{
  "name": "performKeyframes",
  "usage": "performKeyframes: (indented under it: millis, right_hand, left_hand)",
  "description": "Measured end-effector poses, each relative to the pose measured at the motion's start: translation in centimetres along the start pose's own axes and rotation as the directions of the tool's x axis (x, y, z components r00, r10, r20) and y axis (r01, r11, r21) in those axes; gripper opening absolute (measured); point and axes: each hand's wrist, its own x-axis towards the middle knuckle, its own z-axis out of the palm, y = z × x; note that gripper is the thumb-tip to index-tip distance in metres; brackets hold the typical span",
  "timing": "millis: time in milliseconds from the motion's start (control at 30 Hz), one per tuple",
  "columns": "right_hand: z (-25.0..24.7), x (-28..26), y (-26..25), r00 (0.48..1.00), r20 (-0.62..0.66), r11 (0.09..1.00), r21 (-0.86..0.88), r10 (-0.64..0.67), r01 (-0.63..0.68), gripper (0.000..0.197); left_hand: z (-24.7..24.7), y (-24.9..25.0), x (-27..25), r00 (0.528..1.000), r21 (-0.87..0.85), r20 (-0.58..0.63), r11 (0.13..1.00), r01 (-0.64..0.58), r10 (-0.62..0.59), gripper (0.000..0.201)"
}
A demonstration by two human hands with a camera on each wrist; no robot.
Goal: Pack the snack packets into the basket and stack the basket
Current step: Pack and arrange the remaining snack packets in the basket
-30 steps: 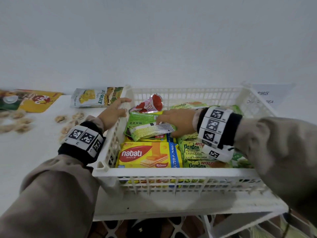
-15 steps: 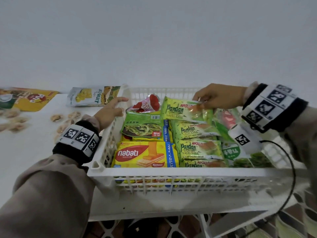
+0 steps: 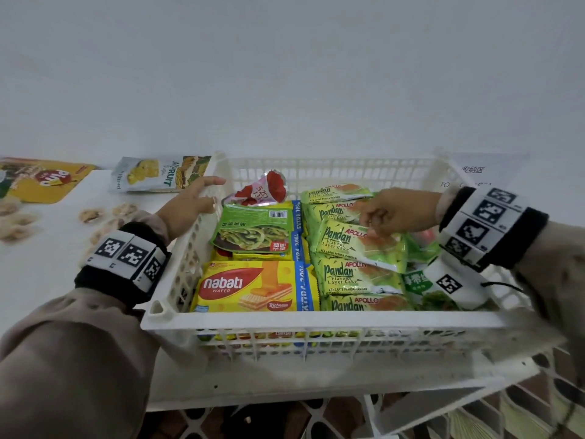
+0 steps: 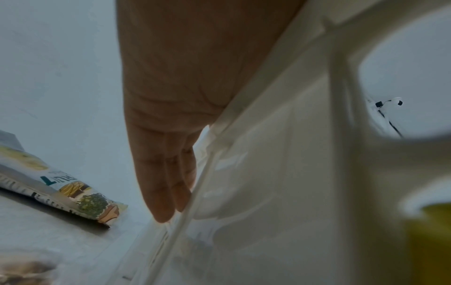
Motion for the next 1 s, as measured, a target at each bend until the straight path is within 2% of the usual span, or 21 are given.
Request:
performKeyframes:
  millis: [33,100,167,300,367,467,533,567,633,700,767,867,1000]
  right_hand:
    - [-0.3,-0.2,-0.1,0.999,0.002,0.996,0.068,-0.053,0.053,0.005]
    - [-1.2,-0.7,-0.2,0.991,0.016,0.967,0.22,-0.134,0.128,0.015]
    - [-1.6,-1.3,-0.5,0.977,0.096,0.935,0.321,-0.192,0.152,0.02]
    - [0.2,-1.6,-1.4,0.897,0.365,0.949,0.275,-0.25,0.152,0.022]
    - [1.7,-1.4,-1.8,0.863,0.451,0.962,0.242,-0.228,0.127,0.009]
    - [2.7,-1.1,-2.3,0.882,0.43,0.98,0.111,-0.195,0.163,0.015]
    - [2.1,-1.4,-2.9,0.922,0.321,0.975,0.023,-0.217,0.221,0.029]
    - [1.7,-1.6,-3.0,0.936,0.243,0.964,-0.007,-0.254,0.264,0.034]
    - [1.2,-2.0,-3.3,0.916,0.162,0.93,0.033,-0.368,0.367,0.056]
    - [1.6,-2.2,-4.0,0.862,0.219,0.888,0.059,-0.458,0.457,0.07]
    - [2.7,-1.9,-4.1,0.81,0.301,0.844,-0.03,-0.503,0.535,0.068]
    - [3.8,-1.3,-3.8,0.795,0.408,0.815,-0.18,-0.448,0.551,0.066]
    - [3.2,-0.9,-4.2,0.772,0.406,0.818,-0.096,-0.488,0.568,0.069]
  left_hand:
    - [0.0,0.0,0.0,1.0,-0.005,-0.001,1.0,-0.002,0.002,0.047]
    - [0.0,-0.1,0.1,1.0,-0.017,-0.004,1.0,0.001,-0.001,0.047]
    - [0.0,-0.1,0.1,1.0,-0.01,-0.008,1.0,0.011,-0.012,0.048]
    - [0.0,0.0,0.1,1.0,-0.001,0.003,1.0,0.031,-0.031,0.048]
    - [-0.1,0.0,0.1,1.0,0.001,0.002,1.0,0.03,-0.03,0.049]
    - [0.0,0.0,0.2,1.0,-0.006,-0.005,1.0,0.031,-0.031,0.05]
    - [0.0,0.0,0.2,0.999,-0.019,-0.009,0.999,0.033,-0.033,0.05]
    - [0.0,0.0,0.2,0.999,-0.026,-0.01,0.999,0.036,-0.036,0.051]
    - [0.0,0.2,0.0,0.999,-0.041,-0.011,0.999,0.035,-0.035,0.05]
    - [0.0,0.6,-0.3,1.0,-0.041,-0.007,0.999,0.022,-0.023,0.055]
    - [0.0,0.7,-0.4,1.0,-0.049,0.0,0.999,0.011,-0.011,0.059]
    - [0.1,0.4,0.0,1.0,-0.061,-0.008,0.998,-0.008,0.007,0.05]
    - [0.1,0.0,0.3,0.999,-0.004,-0.023,1.0,-0.024,0.024,0.049]
